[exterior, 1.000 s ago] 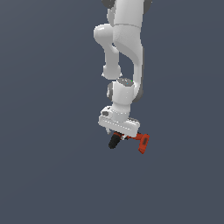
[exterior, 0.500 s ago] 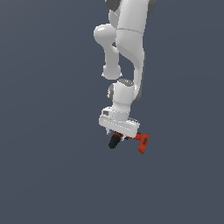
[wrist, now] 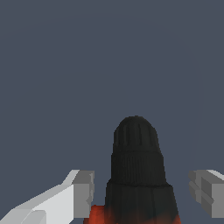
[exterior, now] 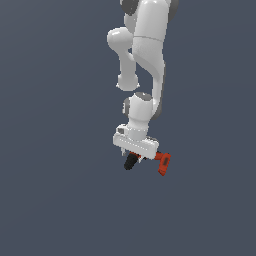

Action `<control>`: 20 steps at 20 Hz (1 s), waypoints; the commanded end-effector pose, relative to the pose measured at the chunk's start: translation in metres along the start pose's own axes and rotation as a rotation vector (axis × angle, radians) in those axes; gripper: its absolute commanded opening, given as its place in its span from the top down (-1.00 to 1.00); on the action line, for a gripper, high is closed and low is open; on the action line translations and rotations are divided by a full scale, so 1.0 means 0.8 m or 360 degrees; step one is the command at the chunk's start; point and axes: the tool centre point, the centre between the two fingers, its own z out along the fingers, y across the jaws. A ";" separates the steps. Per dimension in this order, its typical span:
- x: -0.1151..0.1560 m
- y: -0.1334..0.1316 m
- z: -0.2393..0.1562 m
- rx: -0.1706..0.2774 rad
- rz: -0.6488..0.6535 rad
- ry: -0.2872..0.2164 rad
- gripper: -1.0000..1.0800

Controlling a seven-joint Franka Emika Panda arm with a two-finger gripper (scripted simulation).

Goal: Pick up the object and move it to a goal position.

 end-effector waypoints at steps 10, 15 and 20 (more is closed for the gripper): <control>0.000 0.001 0.027 0.0000 0.0003 0.0003 1.00; 0.000 0.001 0.027 0.0000 0.0003 0.0003 1.00; 0.000 0.000 0.027 0.0000 0.0002 0.0003 1.00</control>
